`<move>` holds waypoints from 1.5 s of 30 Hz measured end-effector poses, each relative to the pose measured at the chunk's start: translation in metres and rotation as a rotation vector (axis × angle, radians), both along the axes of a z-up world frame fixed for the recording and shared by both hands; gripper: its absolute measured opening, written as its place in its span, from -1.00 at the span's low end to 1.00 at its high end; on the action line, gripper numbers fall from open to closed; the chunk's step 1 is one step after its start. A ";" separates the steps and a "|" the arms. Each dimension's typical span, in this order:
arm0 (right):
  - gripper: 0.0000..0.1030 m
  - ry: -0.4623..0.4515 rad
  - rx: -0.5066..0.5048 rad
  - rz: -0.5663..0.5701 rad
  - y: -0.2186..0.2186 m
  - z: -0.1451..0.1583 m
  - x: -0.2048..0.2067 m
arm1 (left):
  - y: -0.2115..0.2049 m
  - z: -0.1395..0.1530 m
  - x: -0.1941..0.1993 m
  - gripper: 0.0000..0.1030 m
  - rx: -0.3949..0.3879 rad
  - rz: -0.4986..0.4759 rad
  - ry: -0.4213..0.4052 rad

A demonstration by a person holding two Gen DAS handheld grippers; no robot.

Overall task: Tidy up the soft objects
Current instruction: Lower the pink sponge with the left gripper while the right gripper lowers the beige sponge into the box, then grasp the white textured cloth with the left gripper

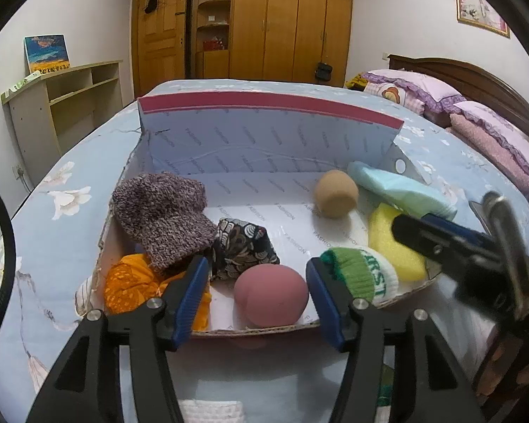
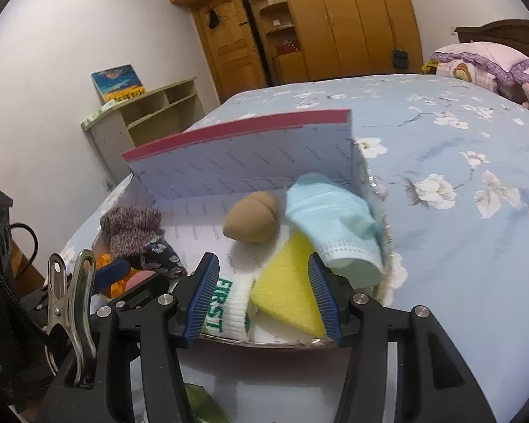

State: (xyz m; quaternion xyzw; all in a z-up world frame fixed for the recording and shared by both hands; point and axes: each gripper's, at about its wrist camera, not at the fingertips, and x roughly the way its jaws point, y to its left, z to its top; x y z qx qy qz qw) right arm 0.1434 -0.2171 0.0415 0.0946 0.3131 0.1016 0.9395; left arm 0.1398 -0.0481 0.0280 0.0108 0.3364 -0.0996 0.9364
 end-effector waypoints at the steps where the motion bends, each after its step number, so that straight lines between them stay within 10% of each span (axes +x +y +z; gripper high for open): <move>1: 0.05 -0.005 0.005 -0.005 -0.002 0.002 -0.002 | 0.000 0.000 0.000 0.21 0.001 0.003 0.000; 45: 0.05 0.074 0.061 -0.004 -0.012 0.009 -0.077 | 0.023 0.024 -0.074 0.42 0.045 0.009 0.072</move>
